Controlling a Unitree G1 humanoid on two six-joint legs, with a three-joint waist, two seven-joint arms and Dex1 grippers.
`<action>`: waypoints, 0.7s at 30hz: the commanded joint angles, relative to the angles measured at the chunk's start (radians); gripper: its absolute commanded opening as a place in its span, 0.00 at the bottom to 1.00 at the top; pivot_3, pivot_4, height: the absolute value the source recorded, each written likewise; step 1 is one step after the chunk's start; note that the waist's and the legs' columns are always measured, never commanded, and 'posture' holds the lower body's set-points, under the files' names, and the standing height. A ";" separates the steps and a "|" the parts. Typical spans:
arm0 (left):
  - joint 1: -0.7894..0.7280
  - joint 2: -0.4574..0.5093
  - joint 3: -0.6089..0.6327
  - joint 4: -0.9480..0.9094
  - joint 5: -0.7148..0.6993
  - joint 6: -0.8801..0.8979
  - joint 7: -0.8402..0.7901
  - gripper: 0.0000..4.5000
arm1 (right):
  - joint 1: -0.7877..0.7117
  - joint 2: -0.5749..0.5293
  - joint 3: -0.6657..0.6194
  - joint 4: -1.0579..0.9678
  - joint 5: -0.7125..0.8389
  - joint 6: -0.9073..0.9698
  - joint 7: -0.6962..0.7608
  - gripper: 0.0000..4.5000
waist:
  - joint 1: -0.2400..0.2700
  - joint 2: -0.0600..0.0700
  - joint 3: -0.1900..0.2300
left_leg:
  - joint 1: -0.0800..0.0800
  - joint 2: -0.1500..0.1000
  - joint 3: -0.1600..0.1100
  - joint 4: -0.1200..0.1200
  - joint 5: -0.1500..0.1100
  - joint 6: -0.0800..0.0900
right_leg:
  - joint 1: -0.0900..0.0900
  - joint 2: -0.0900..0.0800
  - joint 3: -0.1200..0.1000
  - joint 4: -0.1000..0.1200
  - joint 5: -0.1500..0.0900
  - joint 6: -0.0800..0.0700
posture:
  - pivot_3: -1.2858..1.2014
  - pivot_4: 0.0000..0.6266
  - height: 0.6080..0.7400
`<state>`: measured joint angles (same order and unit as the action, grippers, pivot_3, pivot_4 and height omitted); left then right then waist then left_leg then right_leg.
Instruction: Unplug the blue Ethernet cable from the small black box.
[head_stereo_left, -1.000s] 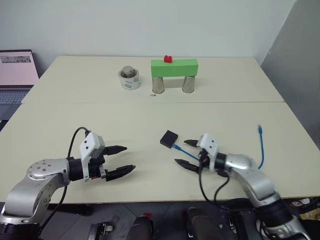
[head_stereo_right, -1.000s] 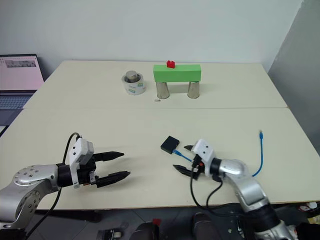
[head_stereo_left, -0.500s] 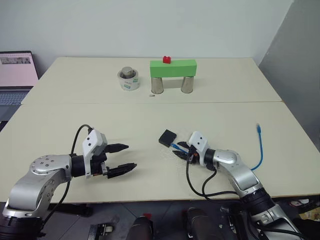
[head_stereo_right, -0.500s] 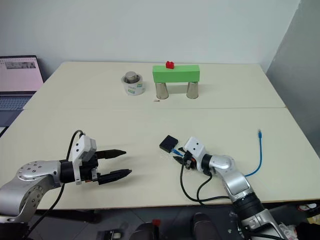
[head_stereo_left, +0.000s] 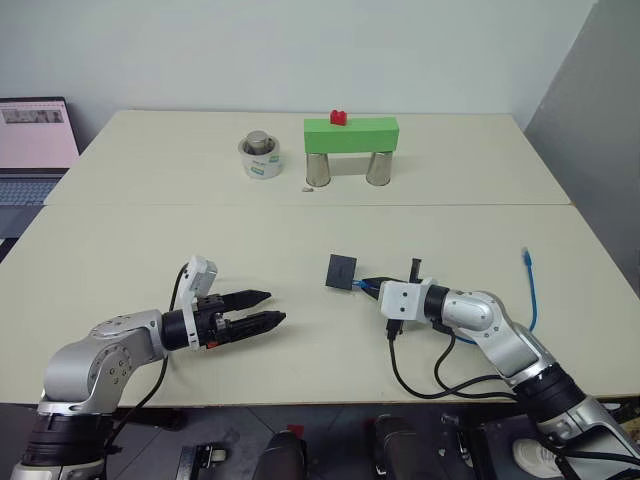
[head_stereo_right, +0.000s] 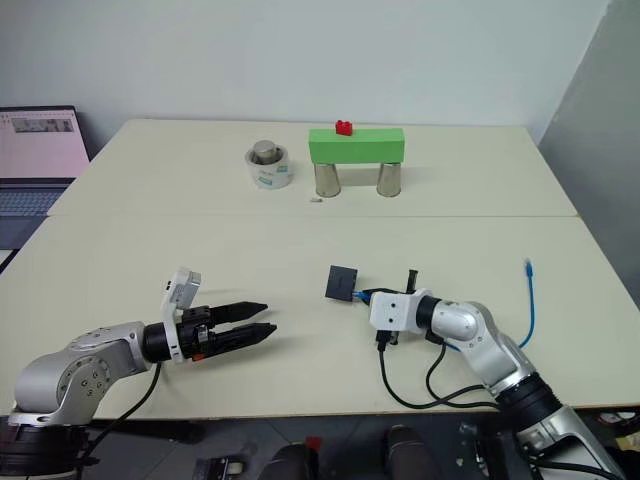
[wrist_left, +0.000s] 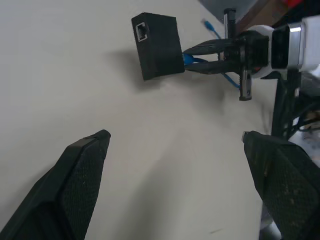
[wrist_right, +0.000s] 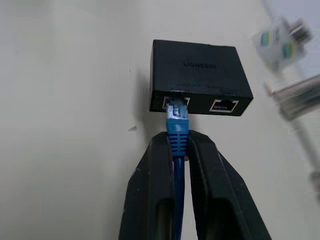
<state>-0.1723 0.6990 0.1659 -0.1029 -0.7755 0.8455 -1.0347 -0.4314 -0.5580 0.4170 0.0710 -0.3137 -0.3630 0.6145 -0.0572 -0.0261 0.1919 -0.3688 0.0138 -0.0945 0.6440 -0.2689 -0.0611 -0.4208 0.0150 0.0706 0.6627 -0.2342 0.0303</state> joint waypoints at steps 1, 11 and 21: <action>-0.048 -0.028 0.017 0.001 -0.058 0.040 0.009 1.00 | -0.043 -0.011 -0.006 0.024 -0.043 -0.213 -0.059 0.03 | 0.000 0.000 0.000 | 0.001 0.000 0.000 0.000 0.000 0.000 | 0.000 0.000 0.000 0.000 0.000 0.000 | 0.52 0.24 1.00; -0.083 -0.071 -0.034 -0.011 -0.054 0.036 -0.009 1.00 | -0.065 0.005 -0.010 0.055 0.024 -0.382 -0.031 0.03 | 0.000 0.000 0.000 | 0.002 0.000 0.000 0.000 0.000 0.000 | 0.002 0.000 0.001 0.001 0.000 0.000 | 0.52 0.24 1.00; -0.096 -0.107 -0.065 -0.011 -0.031 -0.004 -0.009 0.89 | -0.067 0.025 -0.005 0.069 0.024 -0.391 -0.001 0.03 | 0.002 0.000 0.000 | 0.002 0.000 0.000 0.001 0.000 0.000 | 0.002 0.000 0.001 0.001 0.000 0.000 | 0.52 0.24 1.00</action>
<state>-0.2512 0.5944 0.1018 -0.0949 -0.8108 0.8640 -1.0370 -0.4842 -0.5391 0.4175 0.1587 -0.3195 -0.7398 0.6091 -0.0555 -0.0265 0.1917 -0.3669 0.0134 -0.0949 0.6445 -0.2688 -0.0613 -0.4191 0.0147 0.0714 0.6640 -0.2339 0.0301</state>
